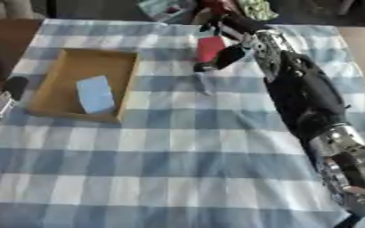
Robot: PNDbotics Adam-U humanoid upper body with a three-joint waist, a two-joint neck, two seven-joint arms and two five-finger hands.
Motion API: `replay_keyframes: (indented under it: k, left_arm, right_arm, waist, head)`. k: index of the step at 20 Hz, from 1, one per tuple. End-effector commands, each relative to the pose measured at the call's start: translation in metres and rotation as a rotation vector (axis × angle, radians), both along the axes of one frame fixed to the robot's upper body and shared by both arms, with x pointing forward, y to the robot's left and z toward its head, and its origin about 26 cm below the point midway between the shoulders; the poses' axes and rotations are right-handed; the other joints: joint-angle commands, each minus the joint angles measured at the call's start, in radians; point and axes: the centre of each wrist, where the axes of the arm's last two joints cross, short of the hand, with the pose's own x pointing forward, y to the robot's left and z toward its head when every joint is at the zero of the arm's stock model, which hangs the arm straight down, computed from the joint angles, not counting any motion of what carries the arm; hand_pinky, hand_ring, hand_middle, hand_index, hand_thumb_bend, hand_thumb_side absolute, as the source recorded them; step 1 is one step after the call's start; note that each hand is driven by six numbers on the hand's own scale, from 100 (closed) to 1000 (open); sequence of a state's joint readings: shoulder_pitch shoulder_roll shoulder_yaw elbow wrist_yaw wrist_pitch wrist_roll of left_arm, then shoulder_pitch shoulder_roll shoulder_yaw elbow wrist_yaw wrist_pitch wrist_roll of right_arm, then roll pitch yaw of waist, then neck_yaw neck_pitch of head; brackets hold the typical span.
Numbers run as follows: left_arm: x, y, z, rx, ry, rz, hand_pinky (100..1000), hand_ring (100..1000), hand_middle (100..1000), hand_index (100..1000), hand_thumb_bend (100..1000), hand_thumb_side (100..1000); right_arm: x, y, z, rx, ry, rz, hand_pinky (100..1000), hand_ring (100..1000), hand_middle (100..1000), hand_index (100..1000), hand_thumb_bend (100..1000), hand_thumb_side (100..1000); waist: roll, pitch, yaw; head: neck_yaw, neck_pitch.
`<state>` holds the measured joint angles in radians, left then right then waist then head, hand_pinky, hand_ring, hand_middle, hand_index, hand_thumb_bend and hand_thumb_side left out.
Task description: Pick up objects on the table and place them in the box.
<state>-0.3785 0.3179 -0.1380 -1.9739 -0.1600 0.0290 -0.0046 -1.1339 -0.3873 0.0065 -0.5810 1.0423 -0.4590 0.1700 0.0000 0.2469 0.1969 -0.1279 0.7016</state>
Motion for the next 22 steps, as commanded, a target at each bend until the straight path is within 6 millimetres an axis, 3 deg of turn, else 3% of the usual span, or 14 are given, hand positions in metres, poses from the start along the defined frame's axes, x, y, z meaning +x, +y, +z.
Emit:
replay_keyframes:
  k: [1, 3, 9, 12, 16, 22]
  left_arm:
    - [-0.0019, 0.0039, 0.0068, 0.016, -0.026, 0.007, 508, 544, 513, 640, 449, 100]
    - [-0.0020, 0.0038, 0.0069, 0.017, -0.027, 0.005, 508, 544, 514, 640, 450, 100]
    - [-0.0020, 0.0035, 0.0072, 0.017, -0.028, 0.004, 508, 545, 515, 640, 452, 100]
    - [-0.0020, 0.0034, 0.0074, 0.016, -0.028, 0.004, 507, 545, 515, 640, 452, 100]
    - [-0.0019, 0.0033, 0.0073, 0.016, -0.029, 0.003, 507, 545, 515, 641, 452, 100]
    - [-0.0018, 0.0034, 0.0080, 0.016, -0.031, 0.004, 507, 546, 516, 640, 454, 100]
  right_arm:
    - [-0.0008, -0.0162, 0.0094, -0.020, -0.025, -0.042, 810, 767, 807, 853, 647, 508]
    - [-0.0009, -0.0180, 0.0059, -0.025, -0.020, -0.054, 810, 767, 805, 851, 639, 544]
    - [-0.0011, -0.0178, 0.0014, -0.045, -0.026, -0.054, 792, 703, 736, 782, 593, 498]
    - [-0.0011, -0.0158, 0.0016, -0.056, -0.046, -0.048, 764, 610, 625, 694, 489, 390]
    - [-0.0013, -0.0148, 0.0008, -0.067, -0.076, -0.047, 733, 544, 547, 619, 376, 275]
    - [-0.0008, -0.0117, 0.0058, -0.056, -0.121, -0.024, 711, 510, 514, 585, 325, 239]
  waist:
    - [0.005, -0.015, 0.000]
    - [0.006, -0.015, 0.000]
    - [0.007, -0.015, -0.001]
    - [0.007, -0.016, 0.000]
    - [0.007, -0.016, 0.001]
    - [0.003, -0.015, 0.001]
  head:
    - [-0.006, -0.011]
    - [-0.006, -0.011]
    - [-0.008, -0.011]
    - [-0.010, -0.012]
    - [-0.013, -0.012]
    - [-0.012, -0.014]
